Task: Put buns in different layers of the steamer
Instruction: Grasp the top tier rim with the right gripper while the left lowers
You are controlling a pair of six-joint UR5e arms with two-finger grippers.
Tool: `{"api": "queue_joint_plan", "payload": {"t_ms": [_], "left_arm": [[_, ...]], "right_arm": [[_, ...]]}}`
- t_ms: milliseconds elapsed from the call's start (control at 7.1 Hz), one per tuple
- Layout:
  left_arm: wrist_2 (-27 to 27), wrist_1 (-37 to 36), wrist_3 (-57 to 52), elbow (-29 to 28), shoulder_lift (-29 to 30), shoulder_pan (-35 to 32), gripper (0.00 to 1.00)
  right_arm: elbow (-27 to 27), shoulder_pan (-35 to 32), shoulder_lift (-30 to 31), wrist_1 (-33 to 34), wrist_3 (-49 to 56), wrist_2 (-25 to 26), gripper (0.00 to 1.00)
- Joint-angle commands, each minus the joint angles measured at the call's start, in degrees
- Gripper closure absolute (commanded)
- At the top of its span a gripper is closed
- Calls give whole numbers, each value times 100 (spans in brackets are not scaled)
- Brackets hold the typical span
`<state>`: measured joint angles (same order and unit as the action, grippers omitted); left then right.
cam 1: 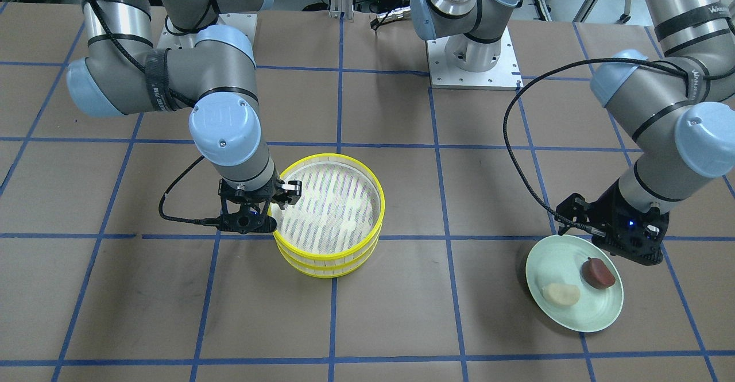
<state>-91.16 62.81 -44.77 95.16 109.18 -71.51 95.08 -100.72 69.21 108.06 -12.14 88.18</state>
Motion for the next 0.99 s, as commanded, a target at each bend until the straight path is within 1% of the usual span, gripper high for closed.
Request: {"api": "queue_joint_plan", "payload": {"t_ms": [0, 141, 282, 423, 563, 704, 845], "left_arm": [[185, -503, -931, -15, 417, 67, 0], [430, -594, -1129, -50, 655, 102, 0], [476, -690, -1426, -94, 805, 137, 0], [798, -1057, -1873, -111, 902, 137, 0], [827, -1104, -2043, -120, 1025, 146, 0], [793, -1104, -2262, -225, 1113, 155, 0], [801, -1104, -2508, -269, 1201, 233, 0]], "right_arm": [[-8, 0, 5, -22, -103, -3, 89], [-8, 0, 14, -31, -156, -3, 99], [-8, 0, 14, -40, -157, -3, 100], [-8, 0, 31, -48, -139, -3, 100], [-8, 0, 66, -57, -139, -3, 100], [-86, 26, 127, -231, -139, 6, 100], [-113, 105, 406, -416, -104, -3, 100]]}}
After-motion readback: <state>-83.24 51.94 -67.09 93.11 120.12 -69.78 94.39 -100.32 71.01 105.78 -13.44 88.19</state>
